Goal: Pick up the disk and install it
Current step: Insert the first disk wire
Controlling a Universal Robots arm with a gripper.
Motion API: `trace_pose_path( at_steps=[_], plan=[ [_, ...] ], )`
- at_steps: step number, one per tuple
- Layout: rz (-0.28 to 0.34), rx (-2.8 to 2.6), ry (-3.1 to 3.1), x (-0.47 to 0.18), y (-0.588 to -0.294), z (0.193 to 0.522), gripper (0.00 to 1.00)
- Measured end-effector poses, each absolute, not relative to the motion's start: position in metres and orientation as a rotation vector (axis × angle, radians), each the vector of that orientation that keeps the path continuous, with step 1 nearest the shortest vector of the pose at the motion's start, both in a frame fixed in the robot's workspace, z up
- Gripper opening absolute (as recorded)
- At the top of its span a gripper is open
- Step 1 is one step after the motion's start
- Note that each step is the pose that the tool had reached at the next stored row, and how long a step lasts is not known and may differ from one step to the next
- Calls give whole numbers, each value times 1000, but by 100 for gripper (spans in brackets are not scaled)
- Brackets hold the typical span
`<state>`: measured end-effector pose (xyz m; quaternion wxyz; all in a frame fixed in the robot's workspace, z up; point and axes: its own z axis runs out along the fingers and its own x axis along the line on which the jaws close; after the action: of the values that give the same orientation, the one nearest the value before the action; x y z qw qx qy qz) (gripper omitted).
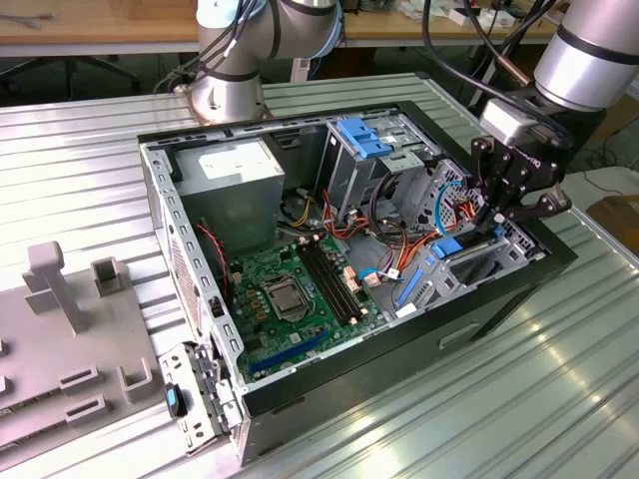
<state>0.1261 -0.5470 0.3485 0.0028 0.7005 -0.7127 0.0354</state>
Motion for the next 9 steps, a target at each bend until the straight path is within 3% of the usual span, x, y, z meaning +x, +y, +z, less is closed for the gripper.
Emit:
trace_pose_path(
  at_steps=[9],
  plan=[
    [111,2225,-2208,126,-546,348,16]
  ],
)
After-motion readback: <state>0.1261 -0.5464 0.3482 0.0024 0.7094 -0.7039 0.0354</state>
